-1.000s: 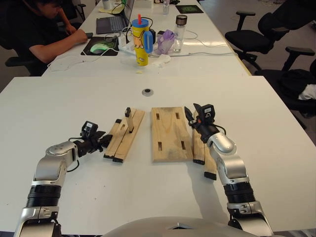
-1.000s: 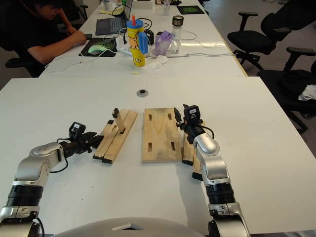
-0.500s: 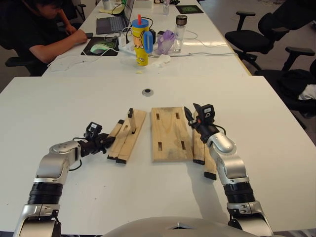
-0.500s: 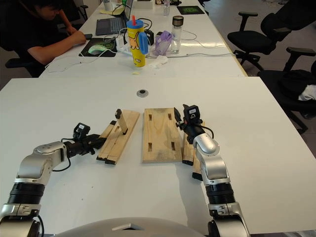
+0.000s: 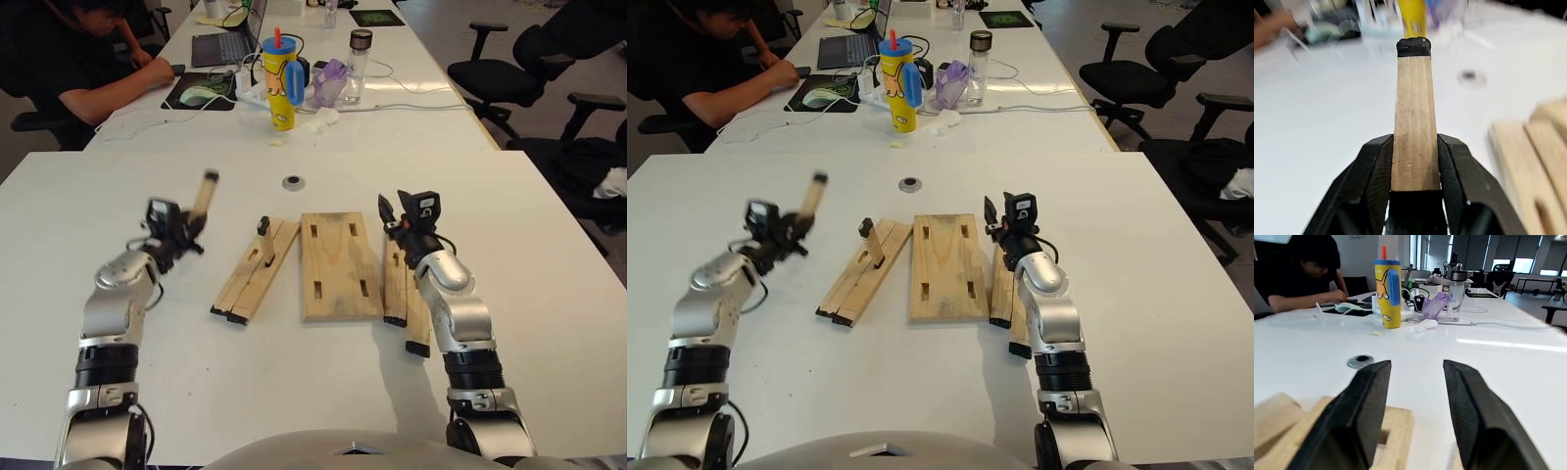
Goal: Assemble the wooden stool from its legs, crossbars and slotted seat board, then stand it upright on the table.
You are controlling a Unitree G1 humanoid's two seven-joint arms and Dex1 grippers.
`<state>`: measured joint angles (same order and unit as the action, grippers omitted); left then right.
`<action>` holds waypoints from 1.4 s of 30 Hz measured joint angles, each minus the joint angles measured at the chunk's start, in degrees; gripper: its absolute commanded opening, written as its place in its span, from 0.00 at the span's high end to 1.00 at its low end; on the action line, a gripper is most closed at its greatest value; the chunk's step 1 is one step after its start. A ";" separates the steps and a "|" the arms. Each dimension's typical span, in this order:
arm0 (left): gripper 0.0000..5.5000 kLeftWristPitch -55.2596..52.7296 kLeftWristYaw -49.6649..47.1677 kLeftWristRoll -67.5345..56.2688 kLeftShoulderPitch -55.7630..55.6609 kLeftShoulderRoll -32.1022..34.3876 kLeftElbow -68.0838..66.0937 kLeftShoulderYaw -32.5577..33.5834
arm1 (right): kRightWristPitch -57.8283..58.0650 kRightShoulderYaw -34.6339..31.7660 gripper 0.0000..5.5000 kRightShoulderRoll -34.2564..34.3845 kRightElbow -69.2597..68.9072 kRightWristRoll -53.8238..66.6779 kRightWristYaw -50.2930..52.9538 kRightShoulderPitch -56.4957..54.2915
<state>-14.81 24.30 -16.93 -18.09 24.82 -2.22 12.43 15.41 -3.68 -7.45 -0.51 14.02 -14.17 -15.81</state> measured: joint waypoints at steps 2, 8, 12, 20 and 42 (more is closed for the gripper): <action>0.76 2.39 -0.01 -1.03 -2.37 -0.32 3.65 0.59 | 2.63 -1.17 0.54 0.54 -2.12 5.79 -2.92 -0.51; 0.76 -0.34 -0.33 -4.18 -9.53 -1.24 17.03 -2.93 | 15.78 -6.74 0.37 -0.03 -10.86 25.50 -6.76 -3.37; 0.76 -2.44 -1.77 -1.05 -11.85 -3.30 21.92 -10.22 | 24.64 -11.87 0.30 -2.53 -17.12 41.57 -5.58 -4.72; 0.76 -2.24 -4.19 9.33 -7.62 -7.05 23.54 -22.85 | 30.18 -18.40 0.30 -7.01 -18.93 64.69 5.37 -9.20; 0.76 4.52 1.03 15.05 -5.60 -8.89 20.73 -30.31 | 28.40 -14.40 0.58 -6.93 -15.83 74.11 13.96 -9.66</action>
<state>-10.29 25.32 -1.88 -23.69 15.93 18.52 -17.88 43.81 -18.08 -14.38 -16.34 88.13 -0.21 -25.47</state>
